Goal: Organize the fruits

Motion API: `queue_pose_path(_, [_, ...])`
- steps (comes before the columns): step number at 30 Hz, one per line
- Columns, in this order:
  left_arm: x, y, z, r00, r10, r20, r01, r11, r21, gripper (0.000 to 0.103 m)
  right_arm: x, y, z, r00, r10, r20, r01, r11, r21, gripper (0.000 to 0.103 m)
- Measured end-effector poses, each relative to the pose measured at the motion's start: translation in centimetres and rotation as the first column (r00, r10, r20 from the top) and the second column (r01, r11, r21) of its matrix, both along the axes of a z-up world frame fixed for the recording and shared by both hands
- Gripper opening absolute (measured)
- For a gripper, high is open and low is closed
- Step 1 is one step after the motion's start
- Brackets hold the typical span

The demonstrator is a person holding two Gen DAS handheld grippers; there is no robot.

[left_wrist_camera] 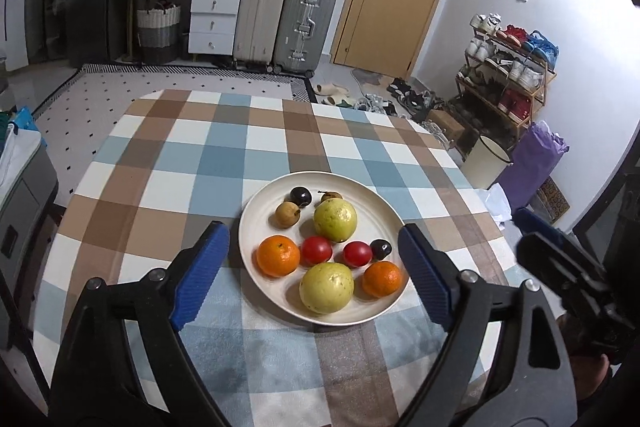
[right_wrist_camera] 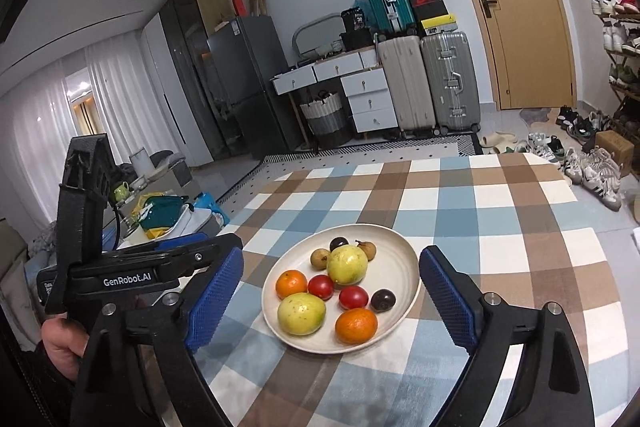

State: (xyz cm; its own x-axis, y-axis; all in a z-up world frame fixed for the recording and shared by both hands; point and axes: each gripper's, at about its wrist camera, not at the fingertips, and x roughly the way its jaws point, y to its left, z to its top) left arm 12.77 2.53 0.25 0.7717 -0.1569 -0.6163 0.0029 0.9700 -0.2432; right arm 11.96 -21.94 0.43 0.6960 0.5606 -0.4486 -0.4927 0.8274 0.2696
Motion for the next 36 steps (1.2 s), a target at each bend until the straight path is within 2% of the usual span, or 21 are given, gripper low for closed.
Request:
queue_pose_path(3, [-1.2,0.0,0.1,1.000,0.013,0.020,-0.014,1.000,0.015,0.089,-1.0,-0.2,0.3,1.000,-0.009,0.024,0.009,1.000,0.004,0.097])
queue_pose_path(5, [-2.0,0.1,0.2,0.999,0.026,0.040,-0.027,0.999,0.027,0.099,-1.8,-0.4,0.4,0.999,-0.016,0.046,0.016,1.000,0.003,0.098])
queue_pose_path(6, [-2.7,0.1,0.2,0.998,0.032,0.056,-0.034,0.999,0.030,0.101,-2.3,-0.4,0.4,0.998,-0.021,0.061,0.020,1.000,0.004,0.098])
queue_pose_path(9, [-4.0,0.0,0.2,0.994,0.034,0.100,-0.038,0.998,0.042,0.101,-3.2,-0.6,0.4,0.996,-0.032,0.088,0.030,0.999,0.020,0.102])
queue_pose_path(18, [-6.4,-0.3,-0.8,0.984,0.054,0.171,-0.071,0.993,0.097,0.102,-5.4,-0.8,-0.4,0.986,-0.071,0.153,0.070,0.997,0.011,0.102])
queue_pose_path(25, [-8.1,-0.1,-1.6,0.967,0.070,0.247,-0.102,0.988,0.120,0.102,-6.3,-1.9,-1.1,0.979,-0.117,0.165,0.116,0.993,0.018,0.102])
queue_pose_path(30, [-9.6,0.2,-2.4,0.948,0.076,0.308,-0.119,0.985,0.122,0.102,-7.1,-2.3,-2.1,0.966,-0.135,0.221,0.136,0.991,0.009,0.102])
queue_pose_path(33, [-10.1,0.0,-3.1,0.943,0.085,0.322,-0.143,0.977,0.160,0.102,-7.6,-2.5,-2.6,0.952,-0.157,0.263,0.159,0.987,0.012,0.102])
queue_pose_path(36, [-10.3,0.0,-3.8,0.938,0.096,0.333,-0.157,0.974,0.163,0.102,-7.9,-2.5,-3.2,0.939,-0.167,0.299,0.174,0.985,0.002,0.102])
